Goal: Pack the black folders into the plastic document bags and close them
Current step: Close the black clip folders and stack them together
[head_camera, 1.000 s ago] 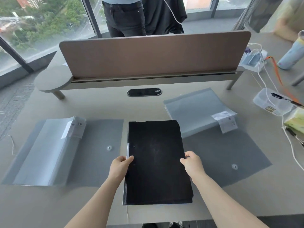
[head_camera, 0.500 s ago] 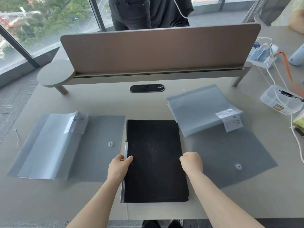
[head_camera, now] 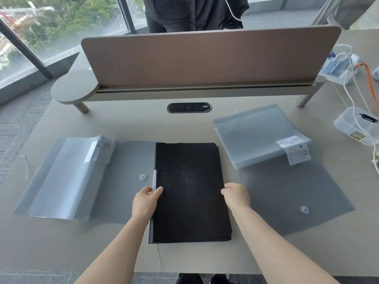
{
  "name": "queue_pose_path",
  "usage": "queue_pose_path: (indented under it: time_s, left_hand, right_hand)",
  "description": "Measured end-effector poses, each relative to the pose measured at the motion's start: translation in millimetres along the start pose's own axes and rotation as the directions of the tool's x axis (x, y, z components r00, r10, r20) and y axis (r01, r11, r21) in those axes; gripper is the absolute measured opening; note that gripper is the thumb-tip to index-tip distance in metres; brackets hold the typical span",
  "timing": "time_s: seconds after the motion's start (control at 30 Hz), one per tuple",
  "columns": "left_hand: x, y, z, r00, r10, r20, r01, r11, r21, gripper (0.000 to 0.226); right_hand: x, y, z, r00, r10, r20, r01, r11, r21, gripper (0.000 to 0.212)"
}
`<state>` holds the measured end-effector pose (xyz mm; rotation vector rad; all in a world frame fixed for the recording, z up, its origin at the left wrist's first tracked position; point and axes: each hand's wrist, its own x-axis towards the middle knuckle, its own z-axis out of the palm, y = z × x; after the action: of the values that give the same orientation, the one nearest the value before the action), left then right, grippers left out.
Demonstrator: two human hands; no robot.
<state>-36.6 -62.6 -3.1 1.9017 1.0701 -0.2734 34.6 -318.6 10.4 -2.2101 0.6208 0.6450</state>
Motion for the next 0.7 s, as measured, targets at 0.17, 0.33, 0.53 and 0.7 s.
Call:
queue_pose_path:
  time_s: [0.17, 0.33, 0.53, 0.7]
  left_hand:
    - [2.2, -4.8, 2.7, 1.0, -0.001, -0.009, 0.001, 0.999, 0.047, 0.052]
    - [6.7, -7.0, 2.5, 1.0, -0.018, -0.007, 0.018, 0.999, 0.032, 0.047]
    - [9.1, -8.5, 1.5, 0.999, -0.028, -0.018, 0.029, 0.999, 0.018, 0.049]
    - [9.1, -7.8, 0.8, 1.0, -0.02, -0.009, 0.02, 1.0, -0.002, 0.049]
  right_hand:
    - [-3.1, 1.9, 3.5, 1.0, 0.001, -0.024, 0.001, 0.999, 0.054, 0.025]
    - [-1.5, 1.4, 8.9, 0.997, 0.013, -0.082, -0.01, 0.999, 0.038, 0.026]
    - [-2.5, 0.6, 12.3, 0.995, 0.033, -0.098, -0.032, 0.999, 0.013, 0.027]
    - [-3.6, 0.8, 17.6, 0.991, 0.038, -0.128, -0.04, 0.999, -0.016, 0.03]
